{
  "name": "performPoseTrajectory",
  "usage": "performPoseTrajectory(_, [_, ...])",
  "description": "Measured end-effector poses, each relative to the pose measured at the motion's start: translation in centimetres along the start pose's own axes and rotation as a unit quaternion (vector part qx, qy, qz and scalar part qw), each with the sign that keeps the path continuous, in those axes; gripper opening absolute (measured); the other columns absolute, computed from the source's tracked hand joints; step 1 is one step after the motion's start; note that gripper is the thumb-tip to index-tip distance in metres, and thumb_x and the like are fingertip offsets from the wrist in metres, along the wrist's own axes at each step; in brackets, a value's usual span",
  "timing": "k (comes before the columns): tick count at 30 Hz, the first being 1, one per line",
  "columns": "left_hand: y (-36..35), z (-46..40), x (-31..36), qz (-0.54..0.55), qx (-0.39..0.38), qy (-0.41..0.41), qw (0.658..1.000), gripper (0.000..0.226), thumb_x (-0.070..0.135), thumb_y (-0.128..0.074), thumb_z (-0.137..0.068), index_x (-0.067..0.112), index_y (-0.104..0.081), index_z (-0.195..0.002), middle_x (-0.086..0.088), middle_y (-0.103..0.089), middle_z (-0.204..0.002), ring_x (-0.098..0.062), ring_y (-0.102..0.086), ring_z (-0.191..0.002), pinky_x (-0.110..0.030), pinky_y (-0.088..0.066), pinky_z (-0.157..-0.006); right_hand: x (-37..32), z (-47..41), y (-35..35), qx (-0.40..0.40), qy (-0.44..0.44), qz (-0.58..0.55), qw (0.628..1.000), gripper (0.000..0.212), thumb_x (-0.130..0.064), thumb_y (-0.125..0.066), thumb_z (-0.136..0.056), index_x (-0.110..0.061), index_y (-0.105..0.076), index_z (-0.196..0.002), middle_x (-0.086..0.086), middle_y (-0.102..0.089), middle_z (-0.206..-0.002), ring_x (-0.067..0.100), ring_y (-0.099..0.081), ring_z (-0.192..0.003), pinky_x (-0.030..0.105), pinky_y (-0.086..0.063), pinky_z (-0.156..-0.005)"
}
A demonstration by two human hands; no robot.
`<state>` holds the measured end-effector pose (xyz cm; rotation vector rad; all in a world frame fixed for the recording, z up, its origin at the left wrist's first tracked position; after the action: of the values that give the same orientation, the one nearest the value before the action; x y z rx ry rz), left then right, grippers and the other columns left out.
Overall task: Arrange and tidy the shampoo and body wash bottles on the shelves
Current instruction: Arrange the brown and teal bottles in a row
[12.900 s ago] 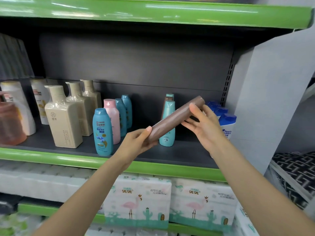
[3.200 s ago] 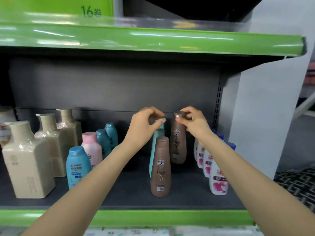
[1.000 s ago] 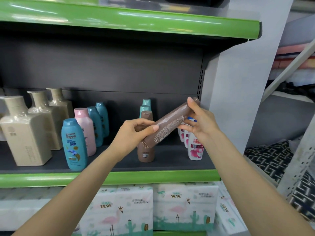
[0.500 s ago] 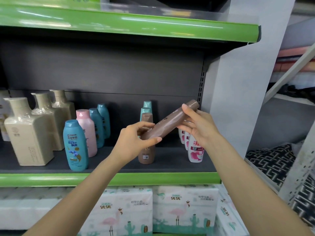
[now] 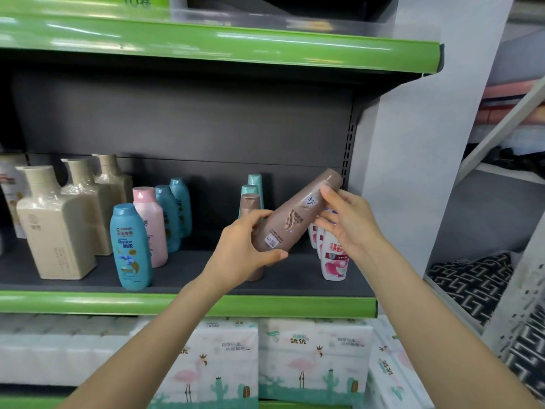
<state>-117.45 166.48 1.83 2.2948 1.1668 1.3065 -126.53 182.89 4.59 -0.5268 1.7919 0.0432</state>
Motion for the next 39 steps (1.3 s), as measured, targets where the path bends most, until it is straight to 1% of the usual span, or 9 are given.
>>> performPoseTrajectory(6, [-0.5, 0.9, 1.1, -0.062, 0.054, -0.046, 0.995, 0.073, 0.023, -0.083, -0.065, 0.029, -0.050, -0.130, 0.011, -0.044, -0.106, -0.013, -0.048, -0.103, -0.023, -0.039, -0.091, 0.3, 0.2, 0.9, 0.025, -0.048, -0.020, 0.998, 0.019, -0.021, -0.064, -0.089, -0.004, -0.060, -0.095, 0.015, -0.069, -0.092, 0.025, -0.069, -0.088, 0.031, -0.060, -0.070])
performPoseTrajectory(10, [-0.6, 0.7, 0.8, -0.016, 0.022, -0.022, 0.999, 0.054, 0.021, -0.079, -0.072, 0.028, -0.058, -0.122, 0.009, -0.057, -0.106, -0.008, -0.055, -0.094, -0.007, -0.040, -0.081, 0.0, 0.2, 1.5, 0.016, -0.018, -0.010, 1.000, 0.013, -0.018, -0.064, -0.089, -0.006, -0.064, -0.094, 0.009, -0.069, -0.084, 0.022, -0.068, -0.081, 0.036, -0.059, -0.077])
performPoseTrajectory(12, [-0.6, 0.6, 0.5, -0.011, 0.001, -0.020, 1.000, 0.045, 0.018, -0.076, -0.075, 0.026, -0.061, -0.117, 0.007, -0.063, -0.106, -0.007, -0.059, -0.093, -0.016, -0.047, -0.085, -0.1, 0.1, 1.8, 0.016, -0.001, 0.018, 1.000, 0.016, -0.018, -0.067, -0.087, -0.006, -0.065, -0.098, 0.008, -0.067, -0.085, 0.021, -0.068, -0.080, 0.038, -0.059, -0.078])
performPoseTrajectory(14, [0.0, 0.6, 0.2, -0.030, 0.029, -0.026, 0.999, 0.036, 0.017, -0.072, -0.080, 0.023, -0.063, -0.114, 0.007, -0.063, -0.103, -0.006, -0.059, -0.091, -0.022, -0.049, -0.085, -0.4, -0.1, 1.9, 0.026, 0.020, 0.048, 0.998, 0.017, -0.018, -0.070, -0.084, -0.010, -0.066, -0.098, 0.007, -0.066, -0.087, 0.021, -0.068, -0.083, 0.036, -0.059, -0.075])
performPoseTrajectory(18, [2.4, -0.1, -0.4, -0.048, 0.135, -0.041, 0.989, 0.026, 0.015, -0.068, -0.083, 0.021, -0.063, -0.107, 0.007, -0.058, -0.099, -0.001, -0.055, -0.088, -0.013, -0.044, -0.081, -0.9, -1.5, 1.0, 0.046, 0.054, 0.115, 0.991, 0.018, -0.022, -0.074, -0.080, -0.016, -0.066, -0.094, 0.001, -0.066, -0.087, 0.018, -0.067, -0.088, 0.037, -0.059, -0.078])
performPoseTrajectory(22, [3.9, -2.5, -1.9, -0.039, 0.153, -0.031, 0.987, 0.030, 0.018, -0.065, -0.086, 0.021, -0.057, -0.114, 0.008, -0.055, -0.109, -0.002, -0.052, -0.097, -0.006, -0.037, -0.082, -0.9, -4.0, -0.5, 0.071, 0.094, 0.199, 0.973, 0.029, -0.033, -0.080, -0.071, -0.019, -0.066, -0.092, -0.001, -0.068, -0.087, 0.018, -0.068, -0.088, 0.044, -0.058, -0.079])
performPoseTrajectory(25, [4.6, -4.6, -3.4, -0.018, 0.158, -0.034, 0.987, 0.028, 0.002, -0.047, -0.093, 0.012, -0.059, -0.115, -0.002, -0.061, -0.114, -0.006, -0.055, -0.102, 0.001, -0.035, -0.084, -0.6, -6.1, -1.7, 0.085, 0.122, 0.256, 0.955, 0.026, -0.035, -0.078, -0.074, -0.022, -0.062, -0.090, -0.007, -0.066, -0.083, 0.013, -0.065, -0.084, 0.043, -0.057, -0.081])
performPoseTrajectory(31, [4.4, -9.3, -7.2, -0.109, 0.067, -0.060, 0.990, 0.040, -0.004, -0.043, -0.091, 0.013, -0.059, -0.124, -0.008, -0.059, -0.121, -0.021, -0.053, -0.114, -0.016, -0.033, -0.096, 1.6, -10.7, -3.8, 0.113, 0.127, 0.321, 0.932, 0.035, -0.034, -0.076, -0.077, -0.013, -0.064, -0.101, 0.004, -0.069, -0.100, 0.022, -0.064, -0.094, 0.035, -0.052, -0.084])
performPoseTrajectory(39, [3.5, -12.5, -10.0, -0.131, -0.018, -0.111, 0.985, 0.052, -0.009, -0.041, -0.086, 0.022, -0.060, -0.123, -0.001, -0.059, -0.126, -0.020, -0.051, -0.119, -0.017, -0.029, -0.102, 5.2, -15.4, -6.5, 0.079, 0.089, 0.376, 0.919, 0.032, -0.035, -0.079, -0.074, -0.013, -0.064, -0.092, 0.004, -0.069, -0.097, 0.020, -0.064, -0.093, 0.028, -0.047, -0.076])
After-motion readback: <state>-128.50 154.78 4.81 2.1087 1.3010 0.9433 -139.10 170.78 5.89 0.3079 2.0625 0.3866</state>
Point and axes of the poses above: each hand's wrist, its own z-axis away from the middle knuckle, its own y-axis out of the back of the hand, x = y × z, the point moved 5 cm from there along -z, towards the middle knuckle
